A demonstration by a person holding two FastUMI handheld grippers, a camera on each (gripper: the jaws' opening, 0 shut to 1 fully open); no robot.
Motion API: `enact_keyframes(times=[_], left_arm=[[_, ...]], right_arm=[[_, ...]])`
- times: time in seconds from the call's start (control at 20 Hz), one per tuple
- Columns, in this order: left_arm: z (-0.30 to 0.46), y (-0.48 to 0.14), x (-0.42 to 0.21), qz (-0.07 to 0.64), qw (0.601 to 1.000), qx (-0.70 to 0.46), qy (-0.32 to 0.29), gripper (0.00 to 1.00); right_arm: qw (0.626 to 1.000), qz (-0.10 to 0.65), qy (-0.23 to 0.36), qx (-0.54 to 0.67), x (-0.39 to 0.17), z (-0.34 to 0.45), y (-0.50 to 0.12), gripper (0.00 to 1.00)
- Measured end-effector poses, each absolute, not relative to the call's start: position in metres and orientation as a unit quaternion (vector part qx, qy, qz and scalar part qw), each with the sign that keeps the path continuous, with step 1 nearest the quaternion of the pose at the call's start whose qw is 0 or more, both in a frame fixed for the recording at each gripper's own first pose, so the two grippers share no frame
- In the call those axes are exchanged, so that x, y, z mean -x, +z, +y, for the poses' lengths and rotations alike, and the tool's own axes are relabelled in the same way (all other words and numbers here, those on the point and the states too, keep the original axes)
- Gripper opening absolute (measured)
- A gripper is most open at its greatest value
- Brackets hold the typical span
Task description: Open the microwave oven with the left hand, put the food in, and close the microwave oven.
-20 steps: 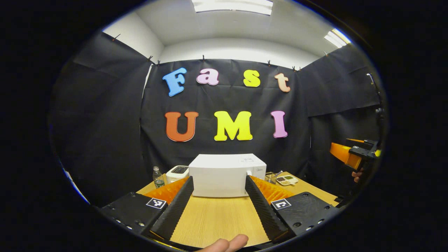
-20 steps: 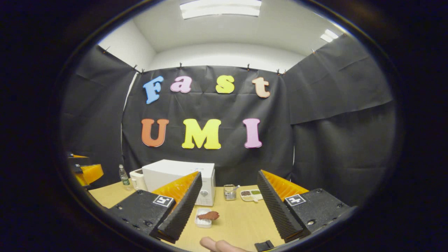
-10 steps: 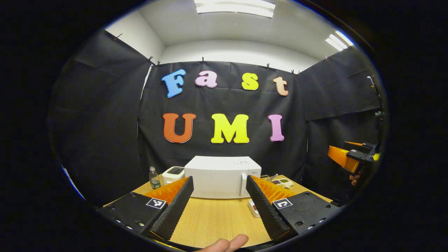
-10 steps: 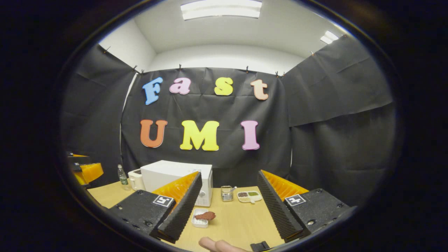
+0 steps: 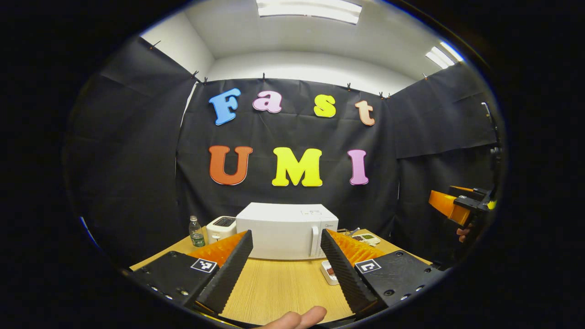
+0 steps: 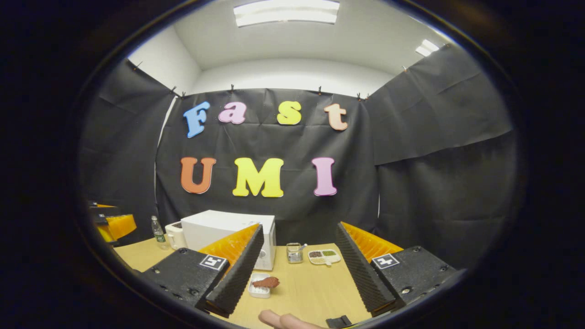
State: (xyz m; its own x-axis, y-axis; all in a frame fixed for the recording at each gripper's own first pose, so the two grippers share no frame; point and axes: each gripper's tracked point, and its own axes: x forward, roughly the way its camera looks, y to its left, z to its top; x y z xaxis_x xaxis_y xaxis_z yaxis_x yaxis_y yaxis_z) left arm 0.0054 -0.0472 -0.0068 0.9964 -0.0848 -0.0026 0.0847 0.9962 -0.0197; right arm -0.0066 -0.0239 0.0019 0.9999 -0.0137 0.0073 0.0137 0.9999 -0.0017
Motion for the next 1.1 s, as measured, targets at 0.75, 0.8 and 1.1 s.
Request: enact_keyframes(times=[0.75, 0.8, 1.1], left_arm=[[-0.126, -0.094, -0.178, 0.03, 0.996, 0.002, -0.085, 0.93], [-0.133, -0.106, -0.192, 0.037, 0.996, 0.006, -0.087, 0.93], [-0.16, -0.165, -0.273, 0.063, 0.995, 0.018, -0.08, 0.93]], right_arm=[[1.0, -0.009, -0.013, -0.007, -0.006, -0.059, -0.02, 1.0], [1.0, -0.008, -0.013, -0.004, -0.008, -0.061, -0.022, 1.0], [1.0, -0.006, -0.011, 0.012, -0.016, -0.078, -0.037, 1.0]])
